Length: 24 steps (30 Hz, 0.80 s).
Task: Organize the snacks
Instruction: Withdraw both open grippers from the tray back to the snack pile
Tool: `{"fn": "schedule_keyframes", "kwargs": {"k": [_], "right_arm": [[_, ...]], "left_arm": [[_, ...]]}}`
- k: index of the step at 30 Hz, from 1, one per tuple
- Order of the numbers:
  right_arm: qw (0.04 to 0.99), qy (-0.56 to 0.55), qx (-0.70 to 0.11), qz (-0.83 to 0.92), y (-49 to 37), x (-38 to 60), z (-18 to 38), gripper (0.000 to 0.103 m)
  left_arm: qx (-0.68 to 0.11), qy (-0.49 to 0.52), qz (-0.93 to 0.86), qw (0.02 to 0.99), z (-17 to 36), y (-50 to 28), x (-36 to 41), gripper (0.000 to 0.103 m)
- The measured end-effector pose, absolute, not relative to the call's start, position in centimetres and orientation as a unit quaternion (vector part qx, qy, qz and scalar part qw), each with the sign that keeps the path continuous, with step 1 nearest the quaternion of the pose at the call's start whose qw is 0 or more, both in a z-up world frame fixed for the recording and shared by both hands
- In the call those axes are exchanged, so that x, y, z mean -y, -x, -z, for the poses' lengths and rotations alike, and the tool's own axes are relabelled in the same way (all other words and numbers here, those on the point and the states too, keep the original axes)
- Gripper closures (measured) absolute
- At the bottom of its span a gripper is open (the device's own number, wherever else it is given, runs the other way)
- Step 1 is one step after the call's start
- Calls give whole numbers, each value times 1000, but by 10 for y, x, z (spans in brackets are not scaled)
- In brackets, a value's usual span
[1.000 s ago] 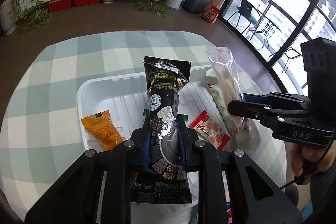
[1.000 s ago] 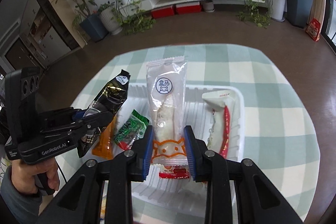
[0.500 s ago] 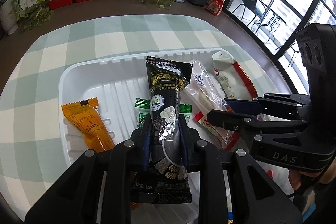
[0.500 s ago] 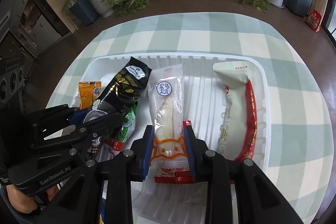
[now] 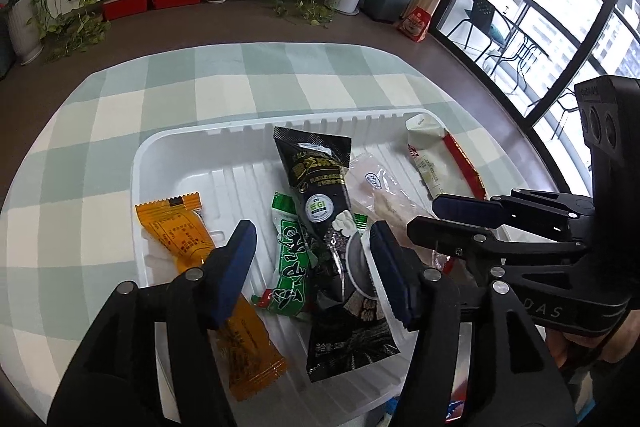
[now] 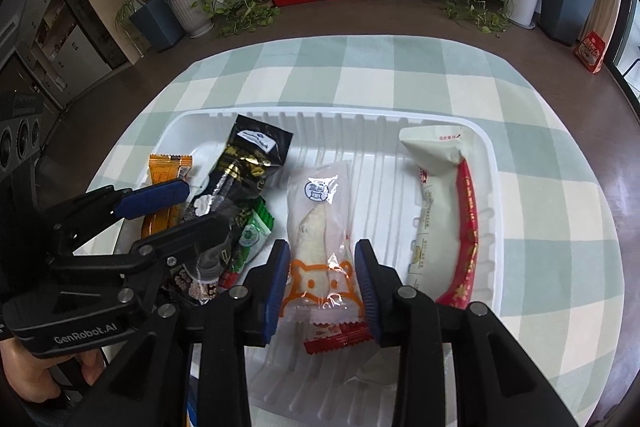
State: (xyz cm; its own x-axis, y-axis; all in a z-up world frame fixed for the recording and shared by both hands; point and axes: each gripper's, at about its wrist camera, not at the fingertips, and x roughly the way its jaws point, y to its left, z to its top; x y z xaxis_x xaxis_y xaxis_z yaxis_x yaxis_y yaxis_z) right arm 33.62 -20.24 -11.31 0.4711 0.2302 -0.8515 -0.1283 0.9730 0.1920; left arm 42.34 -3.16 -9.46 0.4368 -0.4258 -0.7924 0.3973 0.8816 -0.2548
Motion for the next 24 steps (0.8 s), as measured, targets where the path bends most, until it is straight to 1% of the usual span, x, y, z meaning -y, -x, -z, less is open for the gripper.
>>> {"fn": "schedule_keyframes", "kwargs": {"k": [2,5,7,8,9,10,11,12,13,15,19,21,24], "right_arm": [[862,-49,-495,-103,-331,203,106,66],[871,-49,-477,-105,-320,206,90,63],[880,-62,-459,-107,-308,211,75,48],[884,-69,-449,-108,-301,215,66,44],[889,-78,-439,-110,-293,220,58,37],[892,-85,-430,-111,-286,224,52,29],[895,-94,-421,-114,-276,229,45,25],[897,-102,-413,-118,-266,234,41,18],[899,-109,-407,-121,-256,237,37,13],[900,-118,-400,-124,-237,243,34,11],[898,-127,-401,-124,-198,251,39,11],[902,-128,-396,-113,-179,258,43,11],[905,-145,-387,-94,-149,270,50,11]], "left_arm": [[-464,14,246,851,87,-417,31,44],[-448,15,244,860,70,-403,23,32],[-435,20,242,867,56,-392,14,27],[-426,26,240,872,48,-384,8,19],[-416,30,238,877,41,-377,2,6],[-405,34,233,883,34,-367,-5,0],[-394,38,232,889,27,-356,-11,0],[-386,40,230,892,21,-346,-17,0],[-381,41,225,896,18,-337,-22,0],[-376,42,216,900,13,-316,-32,0],[-365,21,202,908,15,-272,-44,0],[-375,14,197,906,22,-249,-47,0],[-409,43,193,891,36,-219,-55,0]]}}
